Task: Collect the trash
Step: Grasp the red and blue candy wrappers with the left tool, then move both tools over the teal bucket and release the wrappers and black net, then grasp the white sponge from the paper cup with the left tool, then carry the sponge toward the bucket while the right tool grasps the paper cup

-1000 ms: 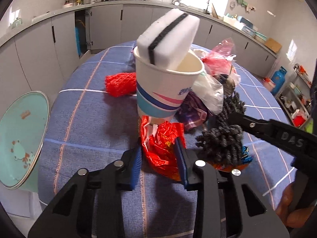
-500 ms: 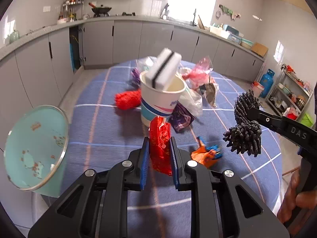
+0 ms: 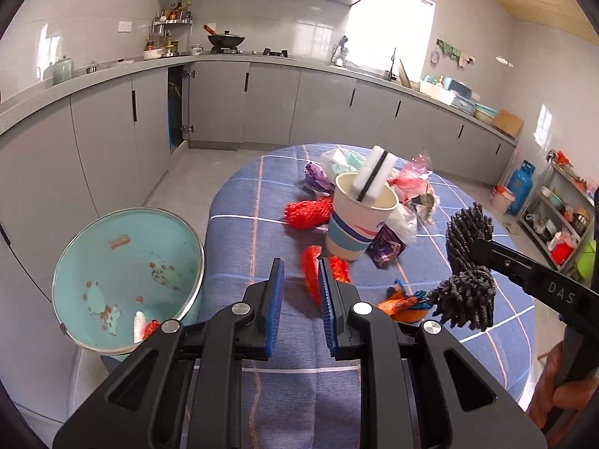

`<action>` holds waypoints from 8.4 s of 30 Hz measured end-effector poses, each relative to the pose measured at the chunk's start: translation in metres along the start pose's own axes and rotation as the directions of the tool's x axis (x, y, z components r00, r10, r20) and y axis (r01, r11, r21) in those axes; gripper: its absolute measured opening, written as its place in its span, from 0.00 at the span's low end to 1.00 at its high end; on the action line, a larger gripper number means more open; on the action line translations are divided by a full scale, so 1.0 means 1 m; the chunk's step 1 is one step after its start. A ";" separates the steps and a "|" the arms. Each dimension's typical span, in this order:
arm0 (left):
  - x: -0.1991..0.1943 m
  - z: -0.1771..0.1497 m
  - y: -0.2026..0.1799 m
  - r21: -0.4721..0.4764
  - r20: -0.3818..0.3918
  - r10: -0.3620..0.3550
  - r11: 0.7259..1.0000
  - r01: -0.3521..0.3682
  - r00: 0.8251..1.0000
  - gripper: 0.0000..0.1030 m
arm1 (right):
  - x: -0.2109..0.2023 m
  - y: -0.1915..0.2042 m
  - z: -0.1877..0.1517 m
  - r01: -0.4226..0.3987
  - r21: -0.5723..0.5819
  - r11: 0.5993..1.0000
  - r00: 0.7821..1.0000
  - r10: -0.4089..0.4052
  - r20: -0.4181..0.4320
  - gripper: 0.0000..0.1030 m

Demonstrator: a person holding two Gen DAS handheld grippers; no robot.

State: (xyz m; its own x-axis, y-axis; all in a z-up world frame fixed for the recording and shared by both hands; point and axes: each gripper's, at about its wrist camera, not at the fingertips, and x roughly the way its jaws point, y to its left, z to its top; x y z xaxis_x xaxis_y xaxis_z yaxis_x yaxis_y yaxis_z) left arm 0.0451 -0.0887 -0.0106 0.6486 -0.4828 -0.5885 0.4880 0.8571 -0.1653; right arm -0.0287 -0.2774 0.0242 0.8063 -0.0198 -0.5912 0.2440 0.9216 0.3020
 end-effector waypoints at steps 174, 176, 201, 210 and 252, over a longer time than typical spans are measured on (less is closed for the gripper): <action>0.045 0.021 -0.026 0.129 -0.013 0.213 0.969 -0.210 0.977 0.87 | 0.037 -0.058 0.001 0.138 0.033 0.990 0.990 -0.138 -0.006 0.46; 0.048 0.030 -0.032 0.128 -0.011 0.186 0.975 -0.183 0.982 0.86 | 0.036 -0.066 0.006 0.147 0.048 0.988 0.989 -0.147 -0.004 0.46; 0.118 0.080 -0.088 0.225 -0.033 -0.001 0.974 0.008 0.999 0.29 | 0.043 -0.099 0.028 0.165 0.086 0.983 0.986 -0.162 -0.043 0.46; 0.069 0.108 -0.072 0.169 0.093 -0.034 0.986 0.018 0.995 0.29 | 0.049 -0.092 0.031 0.146 0.077 0.986 0.989 -0.143 -0.040 0.46; 0.056 0.072 0.058 -0.050 0.021 0.191 0.981 -0.189 0.981 0.29 | 0.157 0.041 0.036 0.027 -0.081 0.996 0.993 -0.036 -0.115 0.62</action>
State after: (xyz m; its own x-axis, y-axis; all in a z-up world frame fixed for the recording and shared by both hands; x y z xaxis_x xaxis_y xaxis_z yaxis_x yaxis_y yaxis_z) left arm 0.1518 -0.0789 0.0043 0.7417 -0.3143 -0.5925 0.3265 0.9409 -0.0904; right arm 0.1278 -0.2564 -0.0291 0.7295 -0.0083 -0.6840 0.2209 0.9492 0.2241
